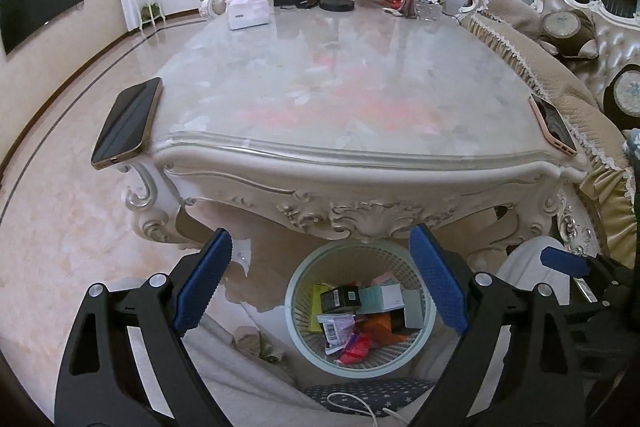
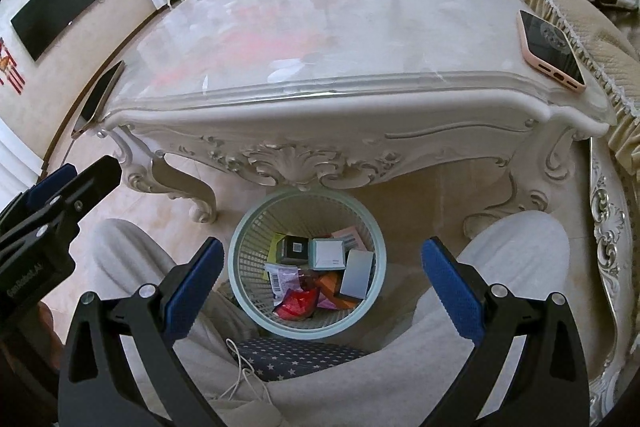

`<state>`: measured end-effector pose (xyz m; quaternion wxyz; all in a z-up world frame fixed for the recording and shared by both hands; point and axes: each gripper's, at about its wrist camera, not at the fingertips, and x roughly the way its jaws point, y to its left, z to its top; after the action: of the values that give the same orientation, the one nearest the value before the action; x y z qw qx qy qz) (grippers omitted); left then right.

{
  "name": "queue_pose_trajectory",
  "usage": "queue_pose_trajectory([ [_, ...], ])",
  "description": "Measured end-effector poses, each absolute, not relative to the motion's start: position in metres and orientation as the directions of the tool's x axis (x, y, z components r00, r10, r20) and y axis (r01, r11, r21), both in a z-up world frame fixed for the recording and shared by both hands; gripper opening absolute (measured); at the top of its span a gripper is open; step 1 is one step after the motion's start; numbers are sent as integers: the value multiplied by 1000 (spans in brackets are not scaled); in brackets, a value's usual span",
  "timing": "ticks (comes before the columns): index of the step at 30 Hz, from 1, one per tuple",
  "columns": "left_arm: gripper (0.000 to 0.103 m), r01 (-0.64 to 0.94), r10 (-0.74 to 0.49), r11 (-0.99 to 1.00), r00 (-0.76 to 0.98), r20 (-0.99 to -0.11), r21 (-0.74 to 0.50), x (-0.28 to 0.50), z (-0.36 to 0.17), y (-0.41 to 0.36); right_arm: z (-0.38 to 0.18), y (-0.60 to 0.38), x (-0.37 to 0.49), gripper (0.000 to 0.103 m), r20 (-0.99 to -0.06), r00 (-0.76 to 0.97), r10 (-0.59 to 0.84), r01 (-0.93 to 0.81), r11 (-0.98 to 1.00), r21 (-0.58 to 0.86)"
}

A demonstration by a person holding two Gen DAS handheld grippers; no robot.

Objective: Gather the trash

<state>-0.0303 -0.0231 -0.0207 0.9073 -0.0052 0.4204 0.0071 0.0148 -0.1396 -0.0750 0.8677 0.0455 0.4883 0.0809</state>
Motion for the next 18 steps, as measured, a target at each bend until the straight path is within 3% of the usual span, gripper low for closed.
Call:
queue_pose_trajectory([
  [18, 88, -3, 3, 1000, 609, -793, 1, -20, -32, -24, -81, -137, 22, 95, -853, 488, 184, -97, 983, 157],
])
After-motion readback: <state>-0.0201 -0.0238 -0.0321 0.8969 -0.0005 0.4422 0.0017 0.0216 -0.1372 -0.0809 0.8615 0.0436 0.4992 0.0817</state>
